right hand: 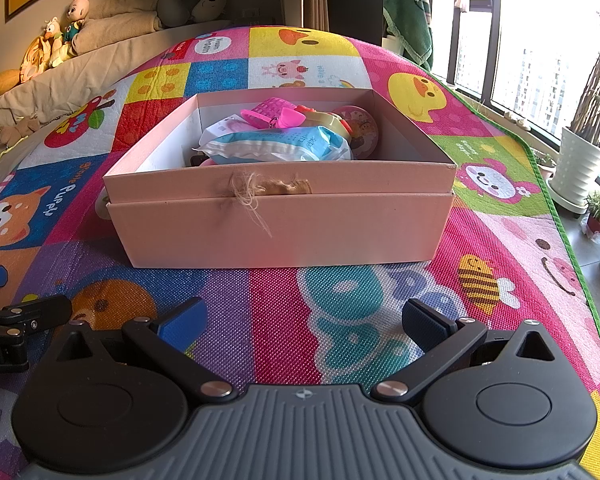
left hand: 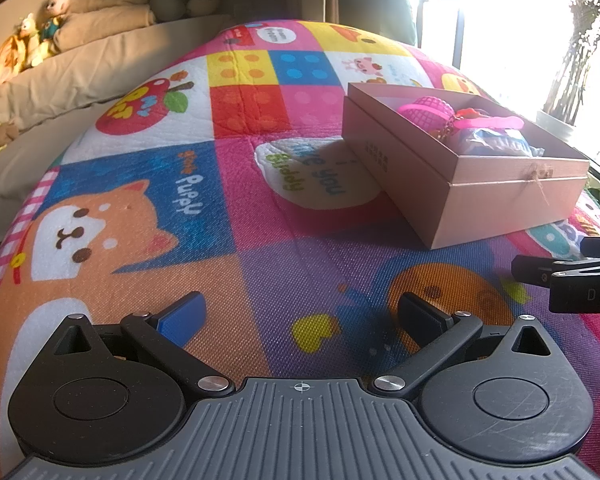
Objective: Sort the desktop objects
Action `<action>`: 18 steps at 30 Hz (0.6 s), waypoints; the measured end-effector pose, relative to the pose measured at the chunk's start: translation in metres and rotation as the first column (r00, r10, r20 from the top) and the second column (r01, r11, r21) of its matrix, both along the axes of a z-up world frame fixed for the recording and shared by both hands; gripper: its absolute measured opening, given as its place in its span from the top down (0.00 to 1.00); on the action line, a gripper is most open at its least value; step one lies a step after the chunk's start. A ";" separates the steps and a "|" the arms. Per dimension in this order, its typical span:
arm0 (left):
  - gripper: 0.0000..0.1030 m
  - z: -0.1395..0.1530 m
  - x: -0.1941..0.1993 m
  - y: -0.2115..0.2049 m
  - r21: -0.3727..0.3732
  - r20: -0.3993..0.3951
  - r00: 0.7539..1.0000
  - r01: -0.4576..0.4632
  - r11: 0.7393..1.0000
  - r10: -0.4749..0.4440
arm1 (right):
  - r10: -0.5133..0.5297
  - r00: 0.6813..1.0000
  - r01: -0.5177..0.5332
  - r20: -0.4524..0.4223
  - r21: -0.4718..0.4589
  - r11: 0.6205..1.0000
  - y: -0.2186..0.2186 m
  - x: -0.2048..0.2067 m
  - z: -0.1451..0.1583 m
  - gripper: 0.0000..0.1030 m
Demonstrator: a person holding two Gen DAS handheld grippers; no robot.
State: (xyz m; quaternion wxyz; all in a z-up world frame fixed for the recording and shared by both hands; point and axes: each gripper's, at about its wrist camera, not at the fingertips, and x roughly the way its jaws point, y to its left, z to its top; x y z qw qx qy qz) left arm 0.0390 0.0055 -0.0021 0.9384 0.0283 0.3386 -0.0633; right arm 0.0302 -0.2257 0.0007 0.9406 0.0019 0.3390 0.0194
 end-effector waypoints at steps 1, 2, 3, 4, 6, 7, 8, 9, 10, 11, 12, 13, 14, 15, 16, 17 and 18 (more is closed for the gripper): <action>0.00 0.000 0.000 0.000 -0.001 0.000 1.000 0.000 1.000 0.000 | 0.000 1.000 0.000 0.000 0.000 1.000 0.000 0.000 0.000 0.00; 0.00 0.000 0.000 0.000 -0.002 0.000 1.000 0.000 1.000 0.000 | 0.000 1.000 0.000 0.000 0.000 1.000 0.000 0.000 0.000 0.00; 0.00 0.000 0.000 0.000 -0.001 0.000 1.000 0.000 1.000 0.000 | 0.000 1.000 0.000 0.000 0.000 1.000 0.000 0.000 0.000 0.00; 0.00 0.000 0.000 0.000 0.000 0.000 1.000 0.000 1.000 0.000 | 0.000 1.000 0.000 0.000 0.000 1.000 0.000 0.000 0.000 0.00; 0.00 0.000 0.000 0.000 -0.001 0.000 1.000 0.000 1.000 0.000 | 0.000 1.000 0.000 0.000 0.000 1.000 0.000 0.000 0.000 0.00; 0.00 0.000 0.000 0.000 -0.001 0.000 1.000 0.000 1.000 0.000 | 0.000 1.000 0.000 0.000 0.000 1.000 0.000 0.000 0.000 0.00; 0.00 0.000 0.000 0.000 -0.001 0.000 1.000 0.000 1.000 0.000 | 0.000 1.000 0.000 0.000 0.000 1.000 -0.001 0.000 0.000 0.00; 0.00 0.000 0.000 0.000 -0.001 0.000 1.000 0.000 1.000 0.000 | 0.000 1.000 0.000 0.000 0.000 1.000 -0.001 0.000 0.000 0.00; 0.00 0.000 0.000 0.000 -0.001 0.000 1.000 0.000 1.000 0.000 | 0.000 1.000 0.000 0.000 0.000 1.000 0.000 0.000 0.000 0.00; 0.00 0.000 0.000 0.000 -0.001 0.000 1.000 0.000 1.000 0.000 | 0.000 1.000 0.000 0.000 0.000 1.000 -0.001 0.000 0.000 0.00; 0.00 0.000 0.000 0.000 -0.001 0.000 1.000 0.000 1.000 0.000 | 0.000 1.000 0.000 0.000 0.000 1.000 0.000 0.000 0.000 0.00; 0.00 0.000 0.000 0.000 -0.001 0.000 1.000 0.000 1.000 0.000 | 0.000 1.000 0.000 0.000 0.000 1.000 0.000 0.000 0.000 0.00; 0.00 0.000 0.000 0.000 -0.001 0.000 1.000 0.000 1.000 0.000 | 0.000 1.000 0.000 0.000 0.000 1.000 -0.001 0.000 0.000 0.00; 0.00 0.000 0.000 0.000 -0.001 0.000 1.000 0.000 1.000 0.000 | 0.000 1.000 0.000 0.000 0.000 1.000 0.000 0.000 0.000 0.00; 0.00 0.000 0.000 0.000 -0.001 0.000 1.000 0.000 1.000 0.000 | 0.000 1.000 0.000 0.000 0.000 1.000 0.000 0.000 0.000 0.00; 0.00 0.000 0.000 0.000 -0.002 0.000 1.000 0.000 1.000 0.000 | 0.000 1.000 0.000 0.000 0.000 1.000 -0.001 0.000 0.000 0.00; 0.00 0.000 -0.001 -0.001 -0.003 0.000 1.000 0.000 1.000 0.000 | 0.000 1.000 0.000 0.000 0.000 1.000 -0.001 0.000 0.000 0.00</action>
